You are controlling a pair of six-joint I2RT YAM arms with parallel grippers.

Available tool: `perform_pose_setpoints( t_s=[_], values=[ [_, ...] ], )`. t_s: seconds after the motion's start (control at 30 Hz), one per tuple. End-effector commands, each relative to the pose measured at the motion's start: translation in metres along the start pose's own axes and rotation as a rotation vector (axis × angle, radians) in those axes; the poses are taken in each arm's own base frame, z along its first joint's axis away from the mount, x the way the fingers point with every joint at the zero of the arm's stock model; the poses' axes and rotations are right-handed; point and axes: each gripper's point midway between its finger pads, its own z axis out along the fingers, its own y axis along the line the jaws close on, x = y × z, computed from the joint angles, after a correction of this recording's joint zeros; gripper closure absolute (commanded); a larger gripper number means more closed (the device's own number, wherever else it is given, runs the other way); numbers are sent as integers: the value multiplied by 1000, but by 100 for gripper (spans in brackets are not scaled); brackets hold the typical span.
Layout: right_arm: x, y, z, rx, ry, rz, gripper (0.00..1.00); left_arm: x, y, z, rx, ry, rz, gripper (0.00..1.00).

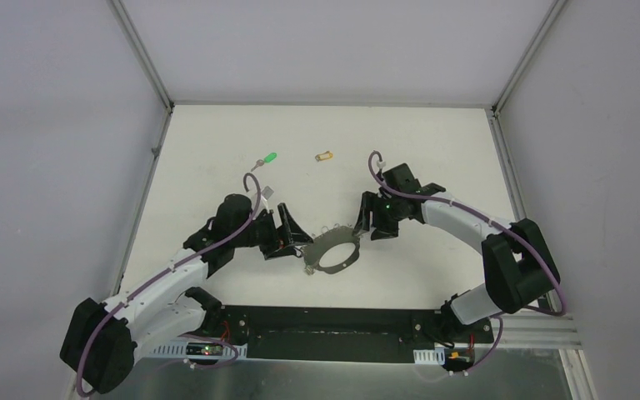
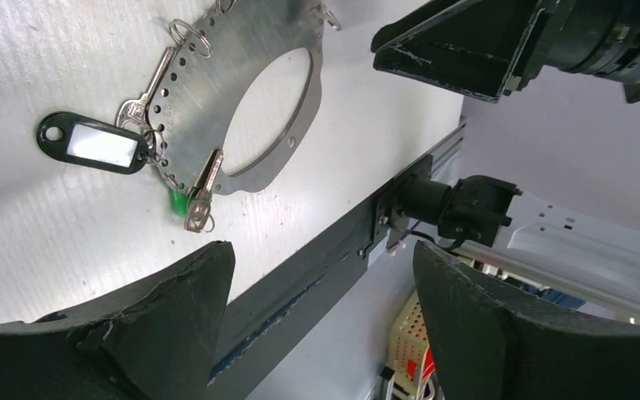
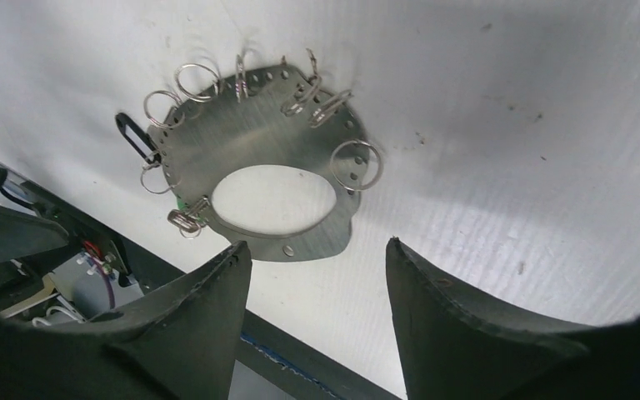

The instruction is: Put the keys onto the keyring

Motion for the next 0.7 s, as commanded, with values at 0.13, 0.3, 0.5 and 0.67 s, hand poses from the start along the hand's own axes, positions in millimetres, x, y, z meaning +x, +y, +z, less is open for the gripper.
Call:
perform_pose_setpoints(
  t_s=[0.13, 0.3, 0.5, 0.67],
  values=[
    [-16, -12, -17, 99, -48, -93, 37, 3, -14, 21, -84, 93, 90, 25],
    [-30, -17, -20, 171, -56, -170, 38, 10, -14, 35, -132, 135, 105, 29],
    [-37, -4, -16, 222, -58, -339, 39, 11, -7, 37, -209, 133, 82, 30],
    [-35, -3, -8, 329, -14, -475, 41, 9, -1, 28, -257, 108, 65, 31]
  ],
)
